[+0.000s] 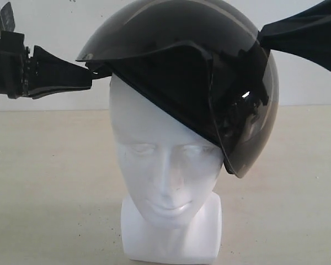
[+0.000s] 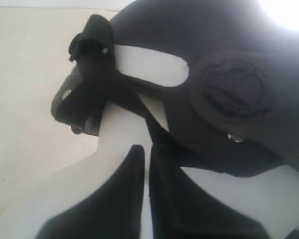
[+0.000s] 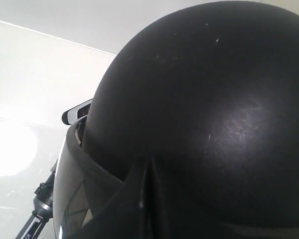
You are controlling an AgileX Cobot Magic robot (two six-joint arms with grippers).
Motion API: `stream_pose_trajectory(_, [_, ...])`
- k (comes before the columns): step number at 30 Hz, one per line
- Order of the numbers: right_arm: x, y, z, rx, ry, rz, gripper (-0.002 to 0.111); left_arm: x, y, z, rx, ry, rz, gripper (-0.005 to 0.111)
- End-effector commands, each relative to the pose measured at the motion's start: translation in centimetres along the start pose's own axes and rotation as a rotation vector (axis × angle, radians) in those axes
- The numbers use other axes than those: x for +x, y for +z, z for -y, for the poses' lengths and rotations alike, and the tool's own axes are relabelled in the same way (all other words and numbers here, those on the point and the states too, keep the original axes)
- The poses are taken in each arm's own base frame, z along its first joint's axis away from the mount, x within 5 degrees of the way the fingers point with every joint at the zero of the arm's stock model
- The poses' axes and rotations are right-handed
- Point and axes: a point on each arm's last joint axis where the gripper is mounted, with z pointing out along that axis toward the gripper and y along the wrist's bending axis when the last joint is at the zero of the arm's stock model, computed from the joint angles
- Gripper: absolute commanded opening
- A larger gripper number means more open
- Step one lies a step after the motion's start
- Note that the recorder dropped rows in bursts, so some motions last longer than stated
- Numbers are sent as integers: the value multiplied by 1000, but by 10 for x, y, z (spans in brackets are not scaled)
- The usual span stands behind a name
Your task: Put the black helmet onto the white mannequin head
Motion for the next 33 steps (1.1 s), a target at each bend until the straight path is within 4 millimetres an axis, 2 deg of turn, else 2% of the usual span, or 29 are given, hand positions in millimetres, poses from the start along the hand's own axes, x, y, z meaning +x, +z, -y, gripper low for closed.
stream_pose_trajectory(1, [1, -8, -10, -10, -57, 66, 0, -7, -25, 4, -53, 37, 62, 4])
stream_pose_trajectory(5, [2, -18, -16, 19, -99, 152, 0, -21, -50, 13, -104, 26, 135, 4])
stream_pose_trajectory(8, [2, -19, -14, 54, -56, 158, 0, -31, -56, 22, -101, 62, 172, 4])
stream_pose_trajectory(12, [-4, -22, 7, 277, 20, 217, 0, -51, -58, 39, -57, 96, 238, 4])
stream_pose_trajectory(16, [-7, -20, 30, 447, 69, 197, 0, -67, -48, 55, -17, 173, 218, 4])
stream_pose_trajectory(24, [-9, 13, 82, 466, 266, 58, 0, -80, -9, 67, 55, 249, 104, 4])
stream_pose_trajectory(33, [-7, 47, 137, 433, 440, -87, 0, -83, -6, 68, 61, 256, 102, 4])
